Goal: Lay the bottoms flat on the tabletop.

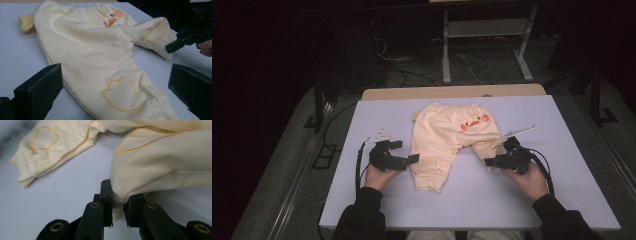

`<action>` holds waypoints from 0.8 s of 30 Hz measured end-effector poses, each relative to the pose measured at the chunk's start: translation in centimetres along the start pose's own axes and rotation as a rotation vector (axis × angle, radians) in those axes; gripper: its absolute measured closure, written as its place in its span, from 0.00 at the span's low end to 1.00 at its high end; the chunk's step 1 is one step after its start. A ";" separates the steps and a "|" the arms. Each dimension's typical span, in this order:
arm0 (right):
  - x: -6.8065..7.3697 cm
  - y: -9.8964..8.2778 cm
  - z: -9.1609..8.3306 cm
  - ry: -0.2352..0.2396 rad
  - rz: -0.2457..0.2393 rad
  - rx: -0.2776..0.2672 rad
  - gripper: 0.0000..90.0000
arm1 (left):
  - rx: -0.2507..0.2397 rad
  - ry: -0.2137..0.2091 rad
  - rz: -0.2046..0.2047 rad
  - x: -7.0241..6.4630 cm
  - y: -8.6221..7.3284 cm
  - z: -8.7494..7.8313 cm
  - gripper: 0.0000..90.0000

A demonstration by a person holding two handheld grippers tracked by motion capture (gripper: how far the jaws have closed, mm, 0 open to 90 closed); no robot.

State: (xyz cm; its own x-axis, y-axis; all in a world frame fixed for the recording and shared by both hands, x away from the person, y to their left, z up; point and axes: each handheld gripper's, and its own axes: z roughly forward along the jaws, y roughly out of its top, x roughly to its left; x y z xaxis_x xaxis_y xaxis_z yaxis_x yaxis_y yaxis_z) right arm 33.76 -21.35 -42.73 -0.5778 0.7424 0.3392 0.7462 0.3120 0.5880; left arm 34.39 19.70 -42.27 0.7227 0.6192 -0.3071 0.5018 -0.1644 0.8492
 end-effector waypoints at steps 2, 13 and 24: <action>0.2 0.1 -0.5 0.048 0.006 -0.012 0.87 | -0.006 -0.001 0.000 0.0 -0.1 -0.3 0.00; -1.0 -0.7 -3.7 0.285 0.097 -0.020 0.86 | -0.064 0.020 0.016 -0.3 -0.8 -2.3 0.00; -3.9 -3.3 -4.8 0.233 0.184 0.027 0.86 | -0.109 0.060 0.077 -1.4 -1.3 -4.1 0.00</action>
State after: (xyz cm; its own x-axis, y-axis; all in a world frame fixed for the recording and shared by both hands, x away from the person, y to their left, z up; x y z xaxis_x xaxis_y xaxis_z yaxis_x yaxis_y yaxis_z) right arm 31.97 -28.13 -42.46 -0.4895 0.6332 0.5996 0.8524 0.2024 0.4822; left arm 30.78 22.19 -41.19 0.7256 0.6533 -0.2163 0.3894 -0.1306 0.9117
